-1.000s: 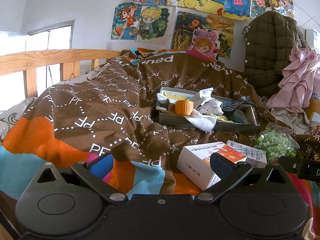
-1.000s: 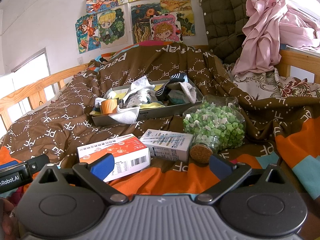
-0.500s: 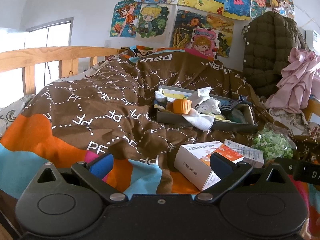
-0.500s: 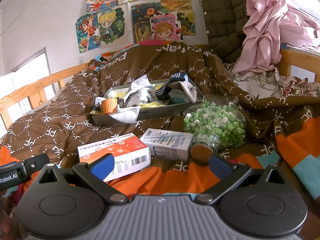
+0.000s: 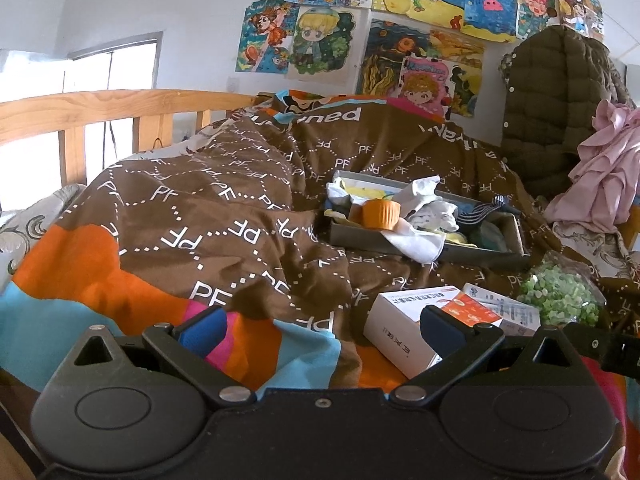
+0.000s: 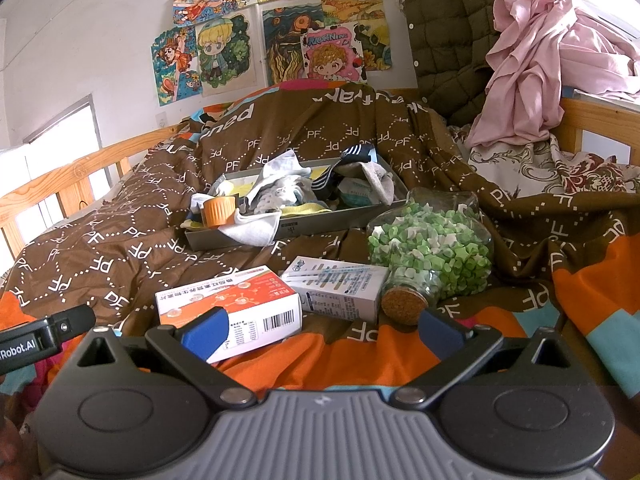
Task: Organize soft objects
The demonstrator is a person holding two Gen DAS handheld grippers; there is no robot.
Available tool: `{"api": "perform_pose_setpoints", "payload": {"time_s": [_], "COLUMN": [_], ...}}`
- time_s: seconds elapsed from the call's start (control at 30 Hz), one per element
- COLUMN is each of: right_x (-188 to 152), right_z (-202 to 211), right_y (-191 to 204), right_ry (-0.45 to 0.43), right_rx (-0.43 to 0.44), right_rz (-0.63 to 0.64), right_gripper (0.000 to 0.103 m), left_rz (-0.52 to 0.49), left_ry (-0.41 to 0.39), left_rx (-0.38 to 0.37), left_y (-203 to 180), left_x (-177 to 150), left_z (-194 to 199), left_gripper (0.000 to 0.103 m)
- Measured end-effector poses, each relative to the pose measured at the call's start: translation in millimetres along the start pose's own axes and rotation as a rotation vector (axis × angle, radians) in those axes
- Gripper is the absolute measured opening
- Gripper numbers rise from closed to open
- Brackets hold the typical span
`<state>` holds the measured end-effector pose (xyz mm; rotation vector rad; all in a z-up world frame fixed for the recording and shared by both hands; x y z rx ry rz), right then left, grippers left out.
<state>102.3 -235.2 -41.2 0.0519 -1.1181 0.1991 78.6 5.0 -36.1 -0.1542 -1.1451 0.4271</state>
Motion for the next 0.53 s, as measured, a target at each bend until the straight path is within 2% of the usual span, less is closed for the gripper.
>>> {"api": "perform_pose_setpoints", "payload": {"time_s": [0.33, 0.53], "right_x": [-2.8, -6.8], "right_z": [-0.9, -5.1], "right_y": [3.5, 8.5], "right_ry": [0.009, 0.051], "right_rx": [0.003, 0.013], "right_rz": [0.003, 0.010], "right_gripper": [0.103, 0.103], "left_rz": [-0.026, -0.014], "left_ry": [-0.015, 0.012], "left_rx": [-0.008, -0.008], "left_y": [-2.4, -2.2], "left_x": [-1.4, -1.5], "left_z": [2.2, -0.4], "left_gripper": [0.102, 0.102]}}
Point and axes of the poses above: each gripper's, at about its wrist camera, not at the fingertips, and z roughly against the way its jaws point, y to its left, x to its top, the point moved 2 cm from there along -z, roughly the way its jaws point, and after that the axes turned 13 degrees about z, right-handed, at the moved point
